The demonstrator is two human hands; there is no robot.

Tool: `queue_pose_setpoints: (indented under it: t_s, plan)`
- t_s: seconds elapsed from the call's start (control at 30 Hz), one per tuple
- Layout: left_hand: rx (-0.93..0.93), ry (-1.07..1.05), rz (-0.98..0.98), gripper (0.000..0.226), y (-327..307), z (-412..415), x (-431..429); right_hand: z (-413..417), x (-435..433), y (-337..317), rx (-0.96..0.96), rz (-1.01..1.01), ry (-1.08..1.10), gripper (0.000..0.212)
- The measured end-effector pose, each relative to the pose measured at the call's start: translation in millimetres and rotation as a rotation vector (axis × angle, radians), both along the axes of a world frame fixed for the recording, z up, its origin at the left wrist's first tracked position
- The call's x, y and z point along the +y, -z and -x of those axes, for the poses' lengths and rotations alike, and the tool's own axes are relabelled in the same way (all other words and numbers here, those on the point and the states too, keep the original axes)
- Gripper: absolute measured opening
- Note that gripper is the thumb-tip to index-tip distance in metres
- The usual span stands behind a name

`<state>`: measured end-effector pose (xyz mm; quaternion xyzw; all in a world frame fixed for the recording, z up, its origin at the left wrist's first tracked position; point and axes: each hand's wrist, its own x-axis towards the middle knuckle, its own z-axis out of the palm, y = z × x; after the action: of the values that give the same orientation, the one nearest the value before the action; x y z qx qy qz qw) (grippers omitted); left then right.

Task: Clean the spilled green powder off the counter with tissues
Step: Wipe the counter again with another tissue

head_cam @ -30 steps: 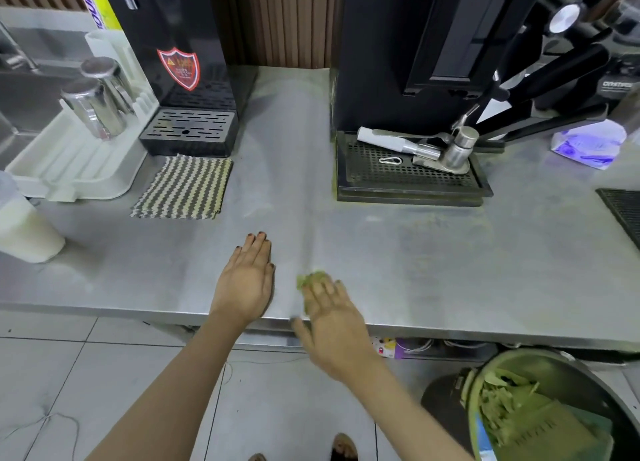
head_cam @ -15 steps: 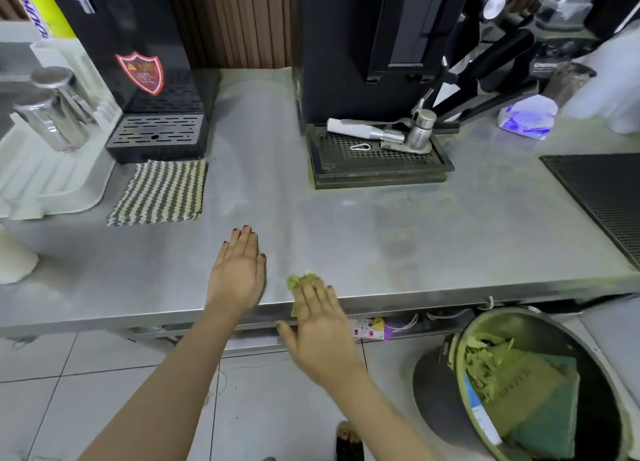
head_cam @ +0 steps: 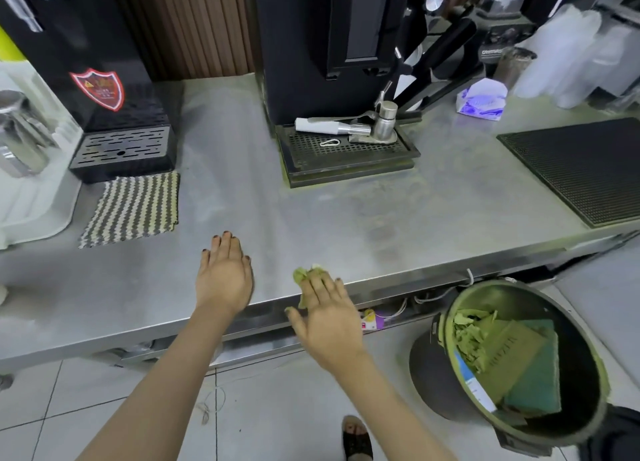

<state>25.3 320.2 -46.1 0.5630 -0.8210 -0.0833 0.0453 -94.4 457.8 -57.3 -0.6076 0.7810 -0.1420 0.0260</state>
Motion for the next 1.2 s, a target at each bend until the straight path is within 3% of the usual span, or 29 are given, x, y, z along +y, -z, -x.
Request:
queue_pose_setpoints:
  t_s: [0.1, 0.2, 0.27, 0.33, 0.43, 0.5, 0.57, 0.7, 0.77, 0.9, 0.97, 1.07, 1.13, 1.2]
  plan:
    - [-0.031, 0.016, 0.055, 0.048, -5.8, 12.7, 4.0, 67.4, 8.8, -7.8, 0.057, -0.042, 0.112, 0.050]
    - [0.067, 0.042, 0.049, 0.049, -10.1, 35.7, 9.4, 154.5, 15.4, -12.6, 0.076, -0.122, 0.486, 0.074]
    - [0.115, 0.091, 0.037, 0.048, -10.5, 53.9, 14.3, 168.6, 7.9, -17.1, 0.019, -0.128, 0.636, 0.088]
    - [0.133, 0.138, 0.017, 0.046, -9.1, 70.2, 19.0, 140.8, -8.5, -13.5, 0.021, -0.110, 0.551, 0.083]
    - [0.109, 0.128, -0.040, 0.048, -4.3, 83.6, 23.8, 74.3, -11.5, -4.7, 0.010, -0.073, 0.120, 0.064]
    - [0.067, 0.114, -0.052, 0.050, 1.0, 84.5, 26.2, 74.4, -0.7, -11.5, -0.041, -0.056, -0.037, 0.059]
    - [0.044, 0.103, -0.030, 0.051, 3.5, 84.3, 27.7, 117.7, 3.2, -14.9, -0.043, -0.052, 0.046, 0.060]
    - [0.014, 0.087, 0.004, 0.051, 3.4, 86.6, 29.1, 193.3, -13.9, -16.3, 0.042, -0.176, 0.421, 0.084]
    - [0.014, 0.090, 0.010, 0.051, 3.4, 87.4, 29.0, 173.1, -33.4, -10.6, 0.009, -0.177, 0.346, 0.083]
    - [0.034, 0.088, 0.005, 0.051, 2.9, 86.4, 30.4, 102.5, -11.9, -3.8, 0.043, -0.112, -0.111, 0.064]
    - [0.030, 0.086, 0.009, 0.051, 2.4, 86.7, 30.1, 117.7, 8.8, -11.9, 0.000, -0.111, -0.171, 0.057]
    - [0.027, 0.078, 0.018, 0.053, 3.5, 86.9, 30.2, 185.4, -3.7, -5.5, 0.103, -0.133, 0.104, 0.069]
    - [0.019, 0.072, 0.018, 0.061, 4.0, 87.3, 30.2, 216.5, -36.9, -11.7, 0.028, -0.152, 0.317, 0.086]
    - [0.006, 0.069, 0.021, 0.065, 5.4, 87.4, 29.9, 212.3, -72.2, -12.3, -0.042, -0.170, 0.315, 0.085]
